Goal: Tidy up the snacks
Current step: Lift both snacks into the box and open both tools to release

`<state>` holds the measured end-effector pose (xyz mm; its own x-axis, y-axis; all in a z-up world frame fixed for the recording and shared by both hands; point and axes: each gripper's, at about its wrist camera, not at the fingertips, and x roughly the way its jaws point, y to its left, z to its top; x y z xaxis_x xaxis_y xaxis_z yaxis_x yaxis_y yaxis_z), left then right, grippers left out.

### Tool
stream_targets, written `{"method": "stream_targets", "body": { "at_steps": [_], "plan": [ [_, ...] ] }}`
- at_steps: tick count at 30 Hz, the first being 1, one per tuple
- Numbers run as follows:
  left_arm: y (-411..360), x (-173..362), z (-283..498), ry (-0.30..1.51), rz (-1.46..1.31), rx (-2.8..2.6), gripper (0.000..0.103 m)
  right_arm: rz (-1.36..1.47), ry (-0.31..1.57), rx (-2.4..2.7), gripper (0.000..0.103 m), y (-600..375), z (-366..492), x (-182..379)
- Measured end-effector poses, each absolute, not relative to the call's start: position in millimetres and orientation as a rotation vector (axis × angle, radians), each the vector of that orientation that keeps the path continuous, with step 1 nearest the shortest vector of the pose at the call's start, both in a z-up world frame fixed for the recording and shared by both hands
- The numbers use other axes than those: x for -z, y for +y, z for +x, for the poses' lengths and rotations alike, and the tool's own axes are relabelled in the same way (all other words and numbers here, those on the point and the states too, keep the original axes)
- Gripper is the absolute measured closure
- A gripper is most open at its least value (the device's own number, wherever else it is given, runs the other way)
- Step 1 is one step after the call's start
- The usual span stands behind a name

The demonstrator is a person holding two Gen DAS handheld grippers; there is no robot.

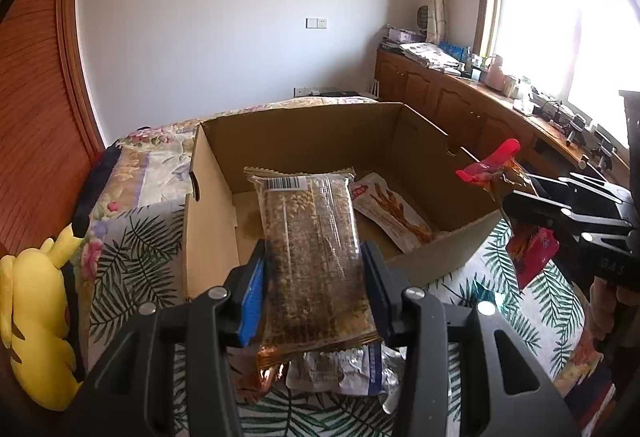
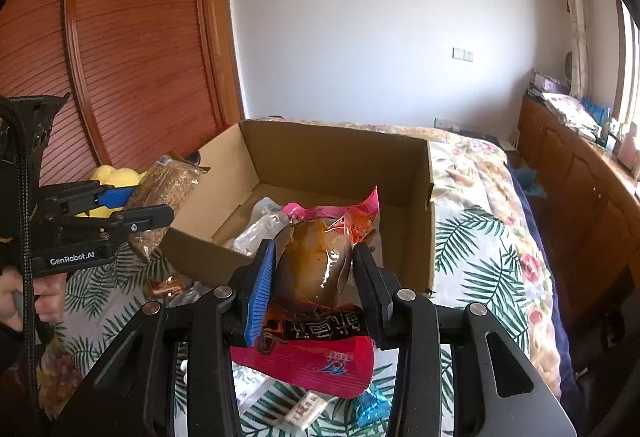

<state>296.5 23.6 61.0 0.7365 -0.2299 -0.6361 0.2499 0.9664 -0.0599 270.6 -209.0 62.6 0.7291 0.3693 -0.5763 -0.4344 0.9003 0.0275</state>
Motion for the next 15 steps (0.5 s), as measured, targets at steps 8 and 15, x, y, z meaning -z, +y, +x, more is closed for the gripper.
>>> {"method": "stream_targets", "body": {
  "at_steps": [8, 15],
  "plan": [
    [26, -57, 320, 0.727, 0.034, 0.236, 0.058, -0.106, 0.641, -0.444, 0.063, -206, 282, -60],
    [27, -55, 325, 0.722, 0.045, 0.215, 0.054, -0.093, 0.665, -0.444, 0.063, -202, 297, -61]
  ]
}}
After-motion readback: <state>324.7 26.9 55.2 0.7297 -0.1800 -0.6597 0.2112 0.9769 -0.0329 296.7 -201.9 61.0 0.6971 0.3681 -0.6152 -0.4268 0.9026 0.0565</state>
